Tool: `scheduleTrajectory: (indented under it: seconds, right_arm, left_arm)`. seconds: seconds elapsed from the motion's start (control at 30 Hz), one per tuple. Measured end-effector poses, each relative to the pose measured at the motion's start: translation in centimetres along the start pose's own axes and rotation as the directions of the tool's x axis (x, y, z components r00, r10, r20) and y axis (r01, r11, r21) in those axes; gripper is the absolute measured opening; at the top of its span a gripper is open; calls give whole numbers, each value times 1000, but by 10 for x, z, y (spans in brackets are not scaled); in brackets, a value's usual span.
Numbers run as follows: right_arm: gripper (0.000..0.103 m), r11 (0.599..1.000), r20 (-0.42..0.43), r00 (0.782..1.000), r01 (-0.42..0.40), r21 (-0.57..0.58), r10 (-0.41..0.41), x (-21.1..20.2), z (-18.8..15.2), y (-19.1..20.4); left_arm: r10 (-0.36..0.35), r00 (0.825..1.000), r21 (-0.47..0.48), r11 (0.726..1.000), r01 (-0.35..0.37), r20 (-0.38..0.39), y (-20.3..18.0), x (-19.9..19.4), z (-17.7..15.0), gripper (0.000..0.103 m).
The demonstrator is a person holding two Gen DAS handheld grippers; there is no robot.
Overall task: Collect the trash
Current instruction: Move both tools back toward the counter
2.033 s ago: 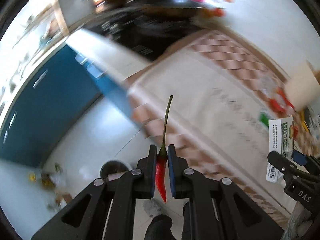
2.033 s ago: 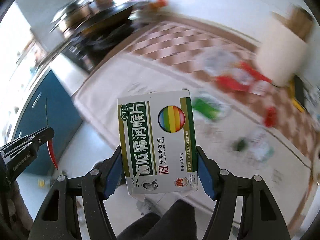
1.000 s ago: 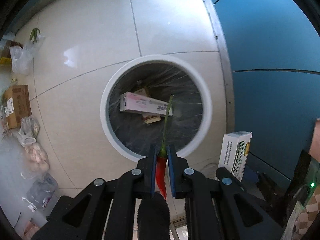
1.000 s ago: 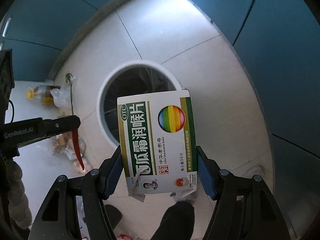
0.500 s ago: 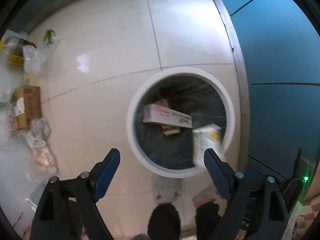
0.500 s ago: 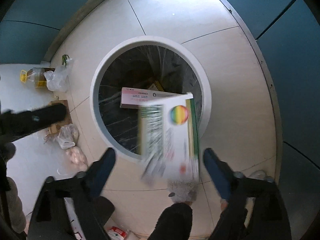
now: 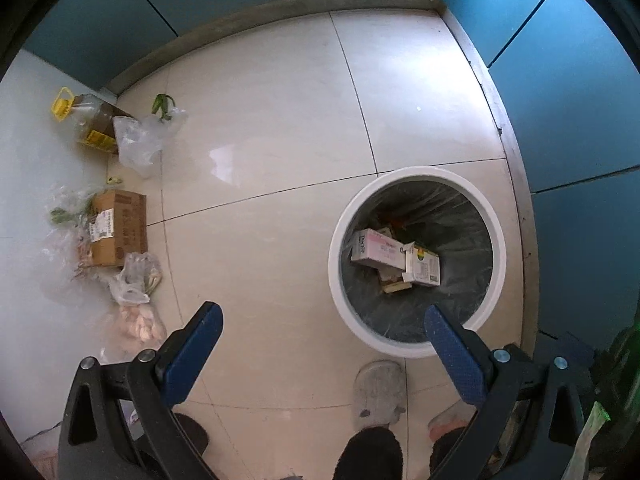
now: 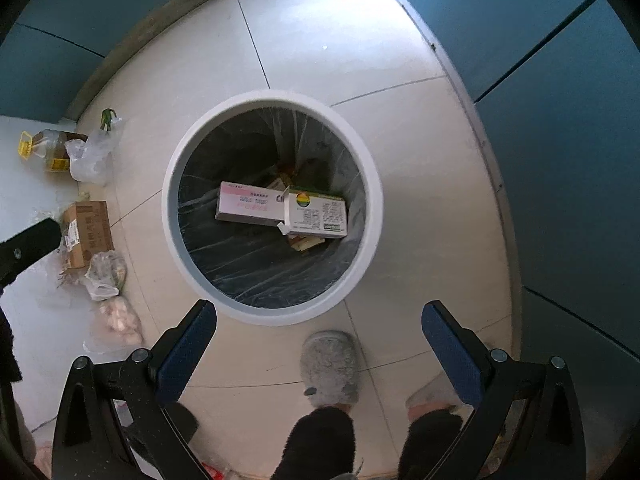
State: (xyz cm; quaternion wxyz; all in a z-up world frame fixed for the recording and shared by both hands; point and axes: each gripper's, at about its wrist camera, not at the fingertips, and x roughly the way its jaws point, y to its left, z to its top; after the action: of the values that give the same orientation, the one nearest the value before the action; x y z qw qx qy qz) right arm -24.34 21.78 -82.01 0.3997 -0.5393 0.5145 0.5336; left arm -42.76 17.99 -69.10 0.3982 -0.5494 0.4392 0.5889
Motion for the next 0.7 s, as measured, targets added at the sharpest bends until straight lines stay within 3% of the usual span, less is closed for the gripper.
scheduleTrajectory:
  seconds: [0.33, 0.7]
  right_arm:
    - [103, 1000, 46, 998, 30, -8, -30, -89, -22, -3]
    - [103, 999, 145, 989, -1, -37, 7, -263, -68, 9]
  left_arm:
    - [20, 999, 7, 1000, -20, 28, 1, -75, -33, 103]
    - [-1, 995, 12, 1000, 0, 95, 7, -216, -75, 103]
